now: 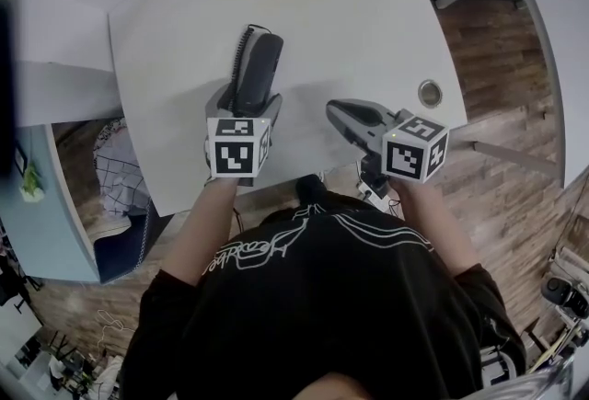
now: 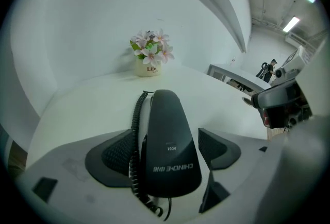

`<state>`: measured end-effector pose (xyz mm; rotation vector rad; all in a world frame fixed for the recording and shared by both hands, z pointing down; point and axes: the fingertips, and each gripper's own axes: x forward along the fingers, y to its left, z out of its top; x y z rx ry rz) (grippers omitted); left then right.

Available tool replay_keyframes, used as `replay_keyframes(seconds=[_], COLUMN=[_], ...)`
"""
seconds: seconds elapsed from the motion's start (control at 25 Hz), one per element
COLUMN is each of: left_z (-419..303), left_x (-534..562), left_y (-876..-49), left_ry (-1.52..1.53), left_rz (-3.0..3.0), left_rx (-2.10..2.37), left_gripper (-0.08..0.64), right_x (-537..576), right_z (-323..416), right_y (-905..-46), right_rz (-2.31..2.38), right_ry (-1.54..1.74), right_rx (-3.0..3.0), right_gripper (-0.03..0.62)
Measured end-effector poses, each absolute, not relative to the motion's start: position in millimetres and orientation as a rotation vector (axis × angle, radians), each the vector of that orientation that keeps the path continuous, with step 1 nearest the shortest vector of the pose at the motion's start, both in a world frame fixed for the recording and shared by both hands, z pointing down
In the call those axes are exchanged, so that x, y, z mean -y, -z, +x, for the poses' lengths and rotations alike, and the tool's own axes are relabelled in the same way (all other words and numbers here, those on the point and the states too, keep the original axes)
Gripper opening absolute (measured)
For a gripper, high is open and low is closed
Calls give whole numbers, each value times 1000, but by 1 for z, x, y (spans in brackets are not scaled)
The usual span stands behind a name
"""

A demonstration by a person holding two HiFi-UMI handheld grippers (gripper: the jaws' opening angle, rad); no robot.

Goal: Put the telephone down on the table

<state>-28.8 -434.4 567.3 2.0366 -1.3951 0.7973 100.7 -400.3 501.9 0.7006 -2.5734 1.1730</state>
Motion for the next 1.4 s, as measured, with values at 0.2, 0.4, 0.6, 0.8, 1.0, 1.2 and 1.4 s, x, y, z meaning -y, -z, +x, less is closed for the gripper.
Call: replay_keyframes(seconds=[0.2, 0.4, 0.6, 0.8, 1.0, 1.2, 1.4], left_z=[-44, -55, -63, -58, -52, -53, -56], left_x=[406, 361, 306, 249, 192, 151, 127], left_y=[-540, -503, -460, -404, -356, -330, -335], left_ry=[-686, -546, -444, -225, -122, 10, 14], left_rz=[2035, 2064, 2138, 2287, 2457, 2533, 2521], left_rx=[1361, 1304, 1249, 1134, 1034, 942, 896], left_gripper=[368, 368, 365, 259, 104, 6, 6], right_x=[381, 349, 299, 243, 191, 152, 125], right_z=[94, 73, 48, 26, 12, 8, 3], right_y=[-476, -437, -397, -371, -349, -334, -331], right_rz=[680, 653, 617, 601, 607, 615, 618], right_ry=[-1171, -1051, -880, -735, -582, -592, -578], right_rx=[2628, 2736, 2795, 2820, 2844, 2905, 2924], right_gripper=[40, 40, 40, 40, 40, 40, 38])
